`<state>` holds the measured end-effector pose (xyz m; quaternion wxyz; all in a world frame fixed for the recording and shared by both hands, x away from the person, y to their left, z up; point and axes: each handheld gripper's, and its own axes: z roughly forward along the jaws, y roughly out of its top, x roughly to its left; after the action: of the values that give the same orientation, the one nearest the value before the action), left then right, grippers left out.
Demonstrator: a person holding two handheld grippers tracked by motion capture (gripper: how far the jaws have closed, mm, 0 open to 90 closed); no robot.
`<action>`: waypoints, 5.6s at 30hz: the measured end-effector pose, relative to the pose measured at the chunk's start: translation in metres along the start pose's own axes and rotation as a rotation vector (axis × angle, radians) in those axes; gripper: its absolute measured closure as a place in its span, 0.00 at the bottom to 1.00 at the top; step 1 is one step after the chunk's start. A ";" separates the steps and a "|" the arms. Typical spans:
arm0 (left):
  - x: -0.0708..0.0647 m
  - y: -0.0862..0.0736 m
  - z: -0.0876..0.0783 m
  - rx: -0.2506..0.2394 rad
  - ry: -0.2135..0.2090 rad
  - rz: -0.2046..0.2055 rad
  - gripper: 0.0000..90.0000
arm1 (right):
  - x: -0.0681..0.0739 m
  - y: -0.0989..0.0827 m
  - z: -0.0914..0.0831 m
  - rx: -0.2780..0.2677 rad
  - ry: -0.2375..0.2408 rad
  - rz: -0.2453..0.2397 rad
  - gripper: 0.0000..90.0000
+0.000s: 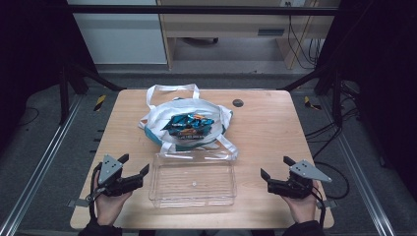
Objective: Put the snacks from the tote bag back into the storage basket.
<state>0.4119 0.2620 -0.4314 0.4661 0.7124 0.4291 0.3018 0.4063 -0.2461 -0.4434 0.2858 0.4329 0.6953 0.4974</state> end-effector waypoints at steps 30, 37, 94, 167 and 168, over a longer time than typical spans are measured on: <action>-0.007 0.017 0.001 -0.044 -0.036 -0.038 0.21 | 0.002 0.000 0.000 0.010 -0.001 -0.014 0.07; -0.009 0.023 0.002 -0.048 -0.044 -0.043 0.21 | 0.002 0.001 0.001 0.011 0.001 -0.018 0.07; -0.030 0.082 0.061 -0.062 -0.063 0.038 0.26 | 0.001 0.001 0.002 0.011 0.004 -0.015 0.07; -0.025 0.104 0.056 -0.163 -0.134 -0.025 1.00 | 0.001 0.000 0.001 0.012 0.001 -0.015 0.07; -0.026 0.105 0.053 -0.172 -0.134 -0.025 1.00 | 0.001 0.000 0.001 0.012 0.001 -0.015 0.07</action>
<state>0.4795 0.1966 -0.3553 0.5569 0.6831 0.3785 0.2830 0.4073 -0.2447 -0.4436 0.2865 0.4292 0.7015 0.4914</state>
